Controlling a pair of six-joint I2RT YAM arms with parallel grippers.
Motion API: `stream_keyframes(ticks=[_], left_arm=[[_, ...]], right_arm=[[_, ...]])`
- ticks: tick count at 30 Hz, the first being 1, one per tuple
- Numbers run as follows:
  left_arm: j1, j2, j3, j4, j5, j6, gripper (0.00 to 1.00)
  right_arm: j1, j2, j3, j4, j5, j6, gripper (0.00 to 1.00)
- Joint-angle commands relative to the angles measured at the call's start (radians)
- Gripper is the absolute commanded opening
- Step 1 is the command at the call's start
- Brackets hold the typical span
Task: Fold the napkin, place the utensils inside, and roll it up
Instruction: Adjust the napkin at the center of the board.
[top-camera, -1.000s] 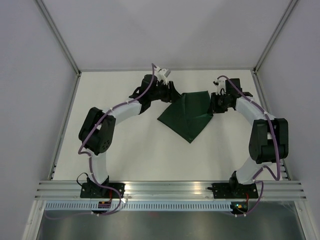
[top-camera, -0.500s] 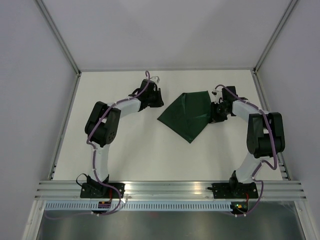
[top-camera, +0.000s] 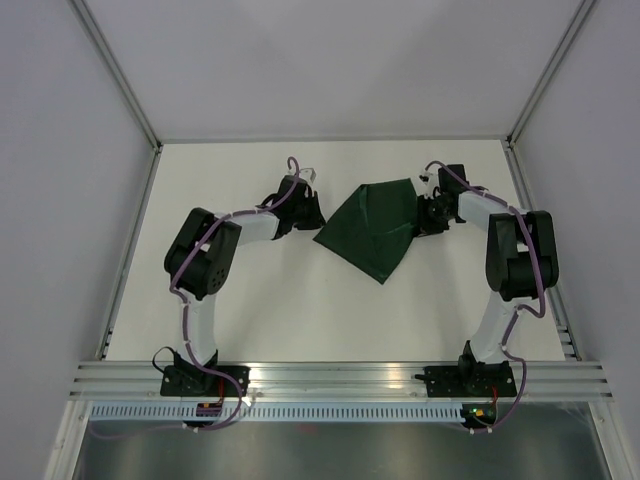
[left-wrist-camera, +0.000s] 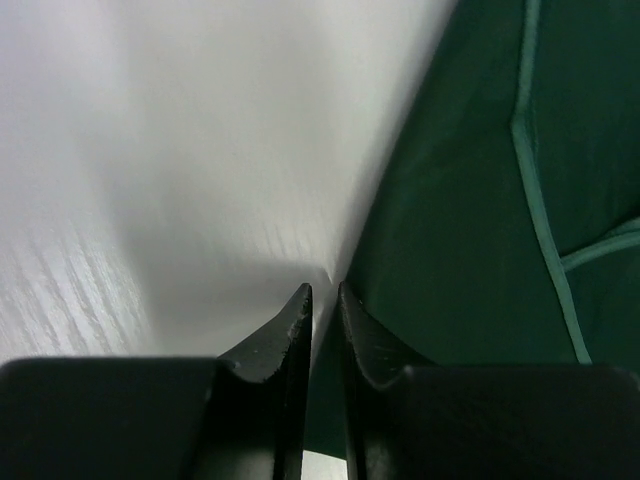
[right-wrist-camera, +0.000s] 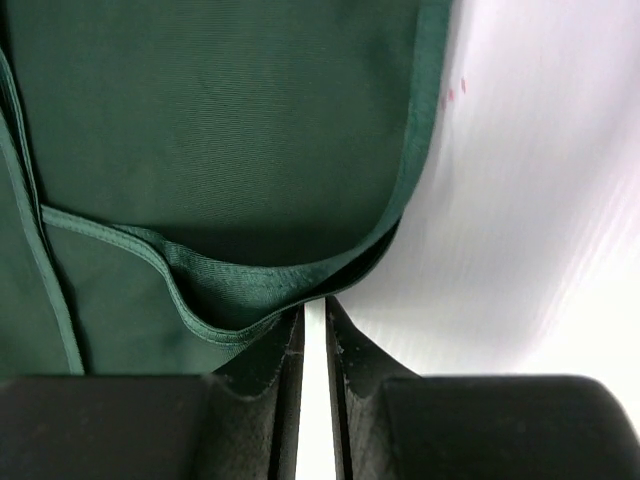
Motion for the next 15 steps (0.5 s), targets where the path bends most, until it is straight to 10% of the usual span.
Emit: stream_keyframes(ticks=[1, 15], left_arm=[[-0.028, -0.036, -0.074, 0.021, -0.006, -0.051, 0.21], [-0.063, -0.174, -0.259, 0.071, -0.083, -0.141, 0.2]], right_arm=[[0.013, 0.077, 0.061, -0.011, 0.054, 0.002, 0.19], [0.052, 0.255, 0.306, -0.02, 0.057, 0.014, 0.19]])
